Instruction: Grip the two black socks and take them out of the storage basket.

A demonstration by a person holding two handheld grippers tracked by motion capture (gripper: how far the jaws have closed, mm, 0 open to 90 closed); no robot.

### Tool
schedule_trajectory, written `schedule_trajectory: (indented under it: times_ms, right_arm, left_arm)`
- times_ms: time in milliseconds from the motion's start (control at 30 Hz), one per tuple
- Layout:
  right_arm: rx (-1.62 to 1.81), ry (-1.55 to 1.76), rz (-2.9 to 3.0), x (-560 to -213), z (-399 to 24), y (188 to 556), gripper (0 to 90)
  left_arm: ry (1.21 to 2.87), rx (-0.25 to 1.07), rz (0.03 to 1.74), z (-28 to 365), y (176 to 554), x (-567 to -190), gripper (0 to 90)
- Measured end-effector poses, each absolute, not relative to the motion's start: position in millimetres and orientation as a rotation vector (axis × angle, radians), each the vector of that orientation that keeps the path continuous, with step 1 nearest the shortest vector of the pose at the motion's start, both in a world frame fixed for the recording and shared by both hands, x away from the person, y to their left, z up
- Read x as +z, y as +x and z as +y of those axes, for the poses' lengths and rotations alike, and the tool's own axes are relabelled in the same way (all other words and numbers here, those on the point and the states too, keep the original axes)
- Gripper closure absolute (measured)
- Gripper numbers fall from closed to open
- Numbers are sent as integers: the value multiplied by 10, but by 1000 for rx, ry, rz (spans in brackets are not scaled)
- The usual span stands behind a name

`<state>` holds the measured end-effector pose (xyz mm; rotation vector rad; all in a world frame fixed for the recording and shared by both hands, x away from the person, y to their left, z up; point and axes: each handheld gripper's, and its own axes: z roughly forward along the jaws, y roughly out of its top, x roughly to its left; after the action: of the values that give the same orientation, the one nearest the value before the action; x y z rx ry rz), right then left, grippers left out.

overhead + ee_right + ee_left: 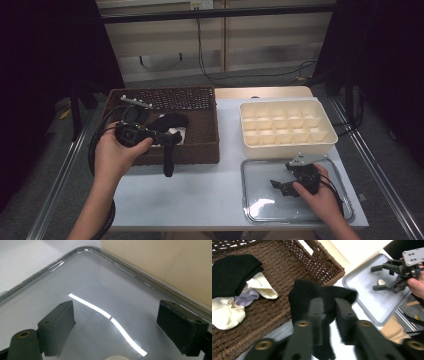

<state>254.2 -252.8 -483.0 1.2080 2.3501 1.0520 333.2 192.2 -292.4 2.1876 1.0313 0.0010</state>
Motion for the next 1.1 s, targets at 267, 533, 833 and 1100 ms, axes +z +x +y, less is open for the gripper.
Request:
schedule_trajectory:
  times_ms: [267, 533, 833, 1100]
  right_arm:
    - [1047, 1214, 2351, -4826, -2527, 2540, 141]
    - [1048, 1208, 2351, -4828, -2529, 2542, 140]
    - [1052, 1204, 2352, -4829, -2529, 2543, 140]
    - [1050, 1211, 2351, -4827, -2528, 2541, 140]
  left_arm:
    - [2180, 89, 1036, 1908, 3518, -3045, 518]
    - [2149, 169, 1081, 1951, 3760, -3149, 465]
    - [2139, 194, 1114, 1955, 3978, -3251, 456]
    - [2144, 207, 1180, 2000, 4184, -3490, 458]
